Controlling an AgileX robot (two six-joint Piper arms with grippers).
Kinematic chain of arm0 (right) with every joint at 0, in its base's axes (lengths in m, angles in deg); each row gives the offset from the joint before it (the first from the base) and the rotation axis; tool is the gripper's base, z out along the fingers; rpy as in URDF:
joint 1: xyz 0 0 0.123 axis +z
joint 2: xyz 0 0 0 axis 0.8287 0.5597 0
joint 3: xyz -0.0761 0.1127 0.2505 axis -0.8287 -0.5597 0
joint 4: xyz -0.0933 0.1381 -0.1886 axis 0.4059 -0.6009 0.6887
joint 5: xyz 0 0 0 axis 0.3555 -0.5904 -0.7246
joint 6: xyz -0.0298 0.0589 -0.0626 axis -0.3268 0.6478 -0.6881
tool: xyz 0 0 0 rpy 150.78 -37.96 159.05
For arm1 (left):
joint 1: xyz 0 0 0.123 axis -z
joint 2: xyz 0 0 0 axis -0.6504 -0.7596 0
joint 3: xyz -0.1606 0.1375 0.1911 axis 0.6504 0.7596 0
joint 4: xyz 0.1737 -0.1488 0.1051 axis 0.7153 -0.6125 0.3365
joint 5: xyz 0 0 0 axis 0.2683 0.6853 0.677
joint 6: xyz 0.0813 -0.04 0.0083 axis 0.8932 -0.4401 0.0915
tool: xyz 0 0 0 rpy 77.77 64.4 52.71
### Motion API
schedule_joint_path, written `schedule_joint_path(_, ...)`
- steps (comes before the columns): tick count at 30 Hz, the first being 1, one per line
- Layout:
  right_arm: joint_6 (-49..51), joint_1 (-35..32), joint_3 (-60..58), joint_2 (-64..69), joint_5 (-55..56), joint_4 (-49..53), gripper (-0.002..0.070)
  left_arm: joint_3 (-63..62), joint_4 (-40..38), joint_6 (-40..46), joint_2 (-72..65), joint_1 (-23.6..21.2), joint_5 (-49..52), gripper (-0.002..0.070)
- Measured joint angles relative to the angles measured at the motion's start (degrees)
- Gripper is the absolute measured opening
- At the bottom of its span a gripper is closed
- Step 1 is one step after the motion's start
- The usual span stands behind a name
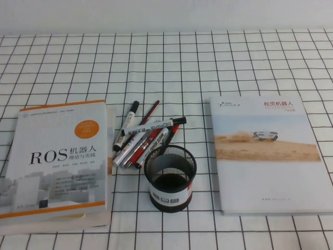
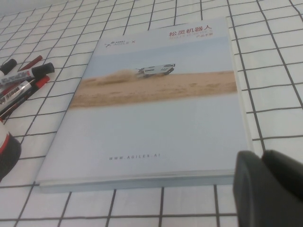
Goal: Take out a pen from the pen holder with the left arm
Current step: 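Take a marker out of the pen holder and lay it on the table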
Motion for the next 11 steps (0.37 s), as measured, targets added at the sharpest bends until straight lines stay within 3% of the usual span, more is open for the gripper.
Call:
schedule_joint_path(6, 0.0, 0.0, 0.0, 0.0, 0.0, 0.0, -0.0013, 0.0, 1.0, 0.1, 0.0, 0.0, 9.3, -0.0002)
schedule_joint_path(11, 0.0, 0.0, 0.0, 0.0, 0.0, 0.0, -0.0013, 0.0, 1.1, 0.1, 0.0, 0.0, 10.3, -0.0002)
